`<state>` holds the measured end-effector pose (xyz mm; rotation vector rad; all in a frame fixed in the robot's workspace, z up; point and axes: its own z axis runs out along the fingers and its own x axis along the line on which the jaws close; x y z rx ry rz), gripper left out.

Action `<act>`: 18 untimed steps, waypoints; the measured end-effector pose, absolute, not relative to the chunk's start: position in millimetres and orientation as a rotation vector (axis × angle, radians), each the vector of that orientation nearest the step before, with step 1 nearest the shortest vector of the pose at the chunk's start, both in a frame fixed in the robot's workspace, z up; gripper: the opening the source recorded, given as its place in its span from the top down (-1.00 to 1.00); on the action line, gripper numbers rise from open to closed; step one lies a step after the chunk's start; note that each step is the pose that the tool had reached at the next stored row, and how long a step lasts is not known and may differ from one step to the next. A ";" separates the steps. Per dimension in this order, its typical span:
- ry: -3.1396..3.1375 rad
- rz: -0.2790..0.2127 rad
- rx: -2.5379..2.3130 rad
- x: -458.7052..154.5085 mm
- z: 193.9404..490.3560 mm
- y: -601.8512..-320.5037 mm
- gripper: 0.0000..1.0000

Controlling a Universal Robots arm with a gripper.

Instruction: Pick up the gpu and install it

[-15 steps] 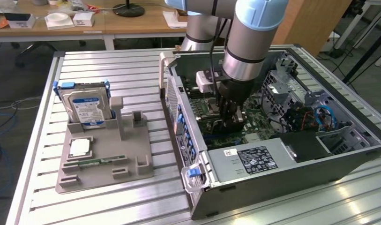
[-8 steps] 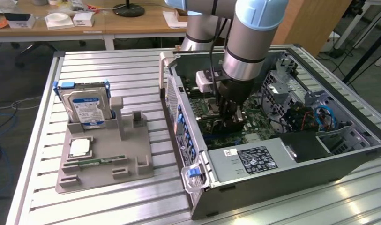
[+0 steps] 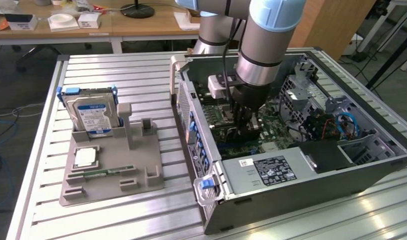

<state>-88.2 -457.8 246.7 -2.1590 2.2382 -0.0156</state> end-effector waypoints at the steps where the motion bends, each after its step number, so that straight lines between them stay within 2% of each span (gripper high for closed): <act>1: 2.238 -0.016 -2.159 -88.4 246.4 -457.8 0.48; 18: 2.230 -0.016 -2.167 -84.1 244.9 -456.5 0.48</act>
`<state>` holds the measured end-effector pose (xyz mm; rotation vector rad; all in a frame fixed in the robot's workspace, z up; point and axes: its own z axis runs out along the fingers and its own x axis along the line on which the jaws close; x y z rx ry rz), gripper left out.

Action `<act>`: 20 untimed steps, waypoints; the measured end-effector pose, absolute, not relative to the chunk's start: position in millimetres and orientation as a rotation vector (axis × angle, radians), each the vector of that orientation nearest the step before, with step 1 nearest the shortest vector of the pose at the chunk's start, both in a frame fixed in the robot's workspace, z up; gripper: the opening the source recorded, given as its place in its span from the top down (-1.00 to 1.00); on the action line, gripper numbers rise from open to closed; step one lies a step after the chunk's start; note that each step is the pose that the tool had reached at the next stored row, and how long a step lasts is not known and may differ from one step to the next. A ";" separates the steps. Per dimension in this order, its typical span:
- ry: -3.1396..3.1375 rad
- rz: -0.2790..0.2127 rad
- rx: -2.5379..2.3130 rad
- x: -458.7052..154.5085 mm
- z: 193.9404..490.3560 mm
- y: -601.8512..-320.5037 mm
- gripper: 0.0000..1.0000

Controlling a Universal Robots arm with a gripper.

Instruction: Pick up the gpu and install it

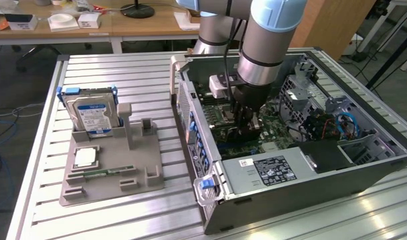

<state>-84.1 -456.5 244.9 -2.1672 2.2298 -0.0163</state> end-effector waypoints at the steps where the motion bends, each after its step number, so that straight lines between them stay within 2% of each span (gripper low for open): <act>1: 2.229 -0.017 -2.167 -83.8 244.9 -456.6 0.48; 20: 2.229 -0.016 -2.167 -84.0 249.0 -457.1 0.48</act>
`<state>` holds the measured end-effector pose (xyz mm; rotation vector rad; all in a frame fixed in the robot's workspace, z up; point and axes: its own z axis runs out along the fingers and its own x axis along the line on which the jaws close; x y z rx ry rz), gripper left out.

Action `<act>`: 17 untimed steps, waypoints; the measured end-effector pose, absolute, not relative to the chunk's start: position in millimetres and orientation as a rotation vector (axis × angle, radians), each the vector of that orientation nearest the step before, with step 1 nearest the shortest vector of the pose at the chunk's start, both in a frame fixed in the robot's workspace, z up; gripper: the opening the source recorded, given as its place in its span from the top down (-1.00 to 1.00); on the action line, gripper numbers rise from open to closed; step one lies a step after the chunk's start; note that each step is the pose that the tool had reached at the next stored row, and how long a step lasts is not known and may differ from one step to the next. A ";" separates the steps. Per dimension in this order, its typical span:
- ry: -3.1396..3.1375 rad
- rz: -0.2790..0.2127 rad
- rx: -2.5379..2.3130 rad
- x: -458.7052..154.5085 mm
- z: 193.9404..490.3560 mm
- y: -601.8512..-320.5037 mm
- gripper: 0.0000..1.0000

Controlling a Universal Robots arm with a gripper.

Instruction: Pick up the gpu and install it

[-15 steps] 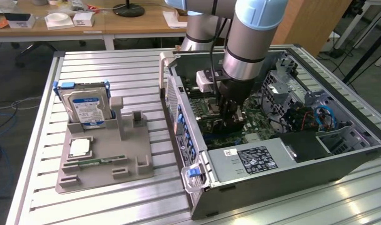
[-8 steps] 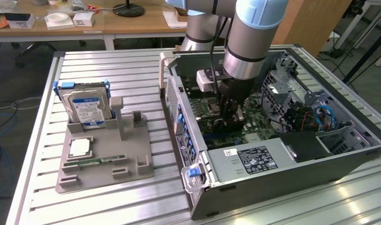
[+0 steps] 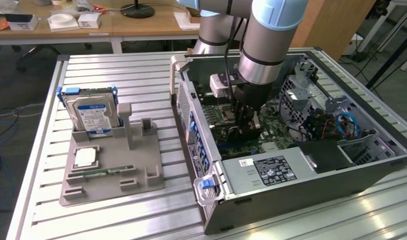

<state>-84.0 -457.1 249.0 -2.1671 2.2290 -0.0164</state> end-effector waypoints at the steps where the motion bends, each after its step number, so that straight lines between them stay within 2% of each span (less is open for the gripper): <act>1: 2.229 -0.017 -2.167 -84.0 249.0 -457.1 0.48; 17: 2.225 -0.022 -2.168 -85.9 250.3 -457.0 0.48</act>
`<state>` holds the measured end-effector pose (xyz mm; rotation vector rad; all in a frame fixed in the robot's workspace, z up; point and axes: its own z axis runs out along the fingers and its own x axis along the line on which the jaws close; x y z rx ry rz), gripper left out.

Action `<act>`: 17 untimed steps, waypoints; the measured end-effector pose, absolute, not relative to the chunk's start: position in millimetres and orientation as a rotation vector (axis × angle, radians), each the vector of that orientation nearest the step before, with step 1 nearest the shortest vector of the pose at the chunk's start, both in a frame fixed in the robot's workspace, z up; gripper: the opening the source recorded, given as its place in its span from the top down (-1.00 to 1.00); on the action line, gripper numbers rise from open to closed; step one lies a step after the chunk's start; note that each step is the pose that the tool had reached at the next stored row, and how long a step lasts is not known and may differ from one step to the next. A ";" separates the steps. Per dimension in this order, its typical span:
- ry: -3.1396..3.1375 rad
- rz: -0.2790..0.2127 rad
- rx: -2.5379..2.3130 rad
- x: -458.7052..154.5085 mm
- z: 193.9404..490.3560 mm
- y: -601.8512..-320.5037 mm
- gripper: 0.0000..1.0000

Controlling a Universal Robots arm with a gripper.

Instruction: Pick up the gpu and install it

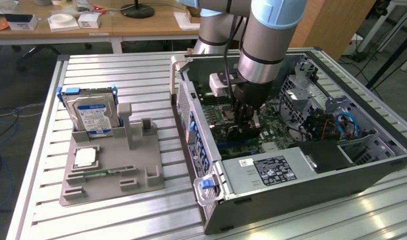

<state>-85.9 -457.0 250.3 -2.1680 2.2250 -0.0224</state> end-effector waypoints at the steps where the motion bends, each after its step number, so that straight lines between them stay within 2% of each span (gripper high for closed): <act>1: 2.225 -0.024 -2.168 -86.3 249.3 -457.0 0.48; 17: 2.224 -0.029 -2.169 -88.7 245.2 -457.0 0.48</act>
